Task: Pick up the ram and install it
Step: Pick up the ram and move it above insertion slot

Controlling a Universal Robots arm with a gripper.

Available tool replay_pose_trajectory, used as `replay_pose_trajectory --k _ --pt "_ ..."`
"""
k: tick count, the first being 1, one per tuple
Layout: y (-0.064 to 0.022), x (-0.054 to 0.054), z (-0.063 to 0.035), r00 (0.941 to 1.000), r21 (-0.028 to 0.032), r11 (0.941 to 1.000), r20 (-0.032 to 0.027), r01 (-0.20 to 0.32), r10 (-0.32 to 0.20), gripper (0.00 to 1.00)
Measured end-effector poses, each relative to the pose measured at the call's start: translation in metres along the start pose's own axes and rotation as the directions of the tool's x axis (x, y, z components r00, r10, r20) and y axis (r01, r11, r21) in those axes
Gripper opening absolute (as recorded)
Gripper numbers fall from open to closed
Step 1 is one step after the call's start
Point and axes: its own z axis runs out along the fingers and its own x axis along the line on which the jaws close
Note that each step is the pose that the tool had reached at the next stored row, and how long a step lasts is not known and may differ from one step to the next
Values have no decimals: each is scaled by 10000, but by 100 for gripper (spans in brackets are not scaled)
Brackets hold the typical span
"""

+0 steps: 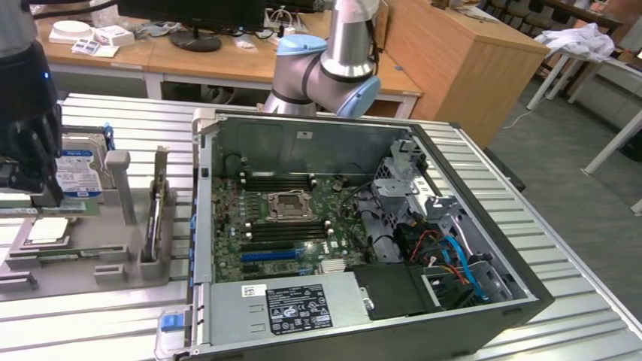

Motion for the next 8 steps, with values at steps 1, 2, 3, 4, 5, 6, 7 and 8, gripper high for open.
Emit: replay_pose_trajectory --k 1,2,3,4,5,6,7,8 --pt "0 0 -17 10000 -1 10000 -1 0 0 12" --pt "0 0 -36 10000 -1 10000 -3 0 0 12" --pt "0 -1 -52 10000 -1 10000 -5 0 0 12" --pt "0 -1 -67 10000 -1 10000 -6 0 0 12" --pt "0 -1 -83 10000 -1 10000 -8 0 0 12" --pt "0 -1 -98 10000 -1 10000 -10 0 0 12" --pt "0 -1 -113 10000 0 10000 -11 0 0 12" --pt "1 -2 -128 10000 -1 10000 -13 0 0 12"
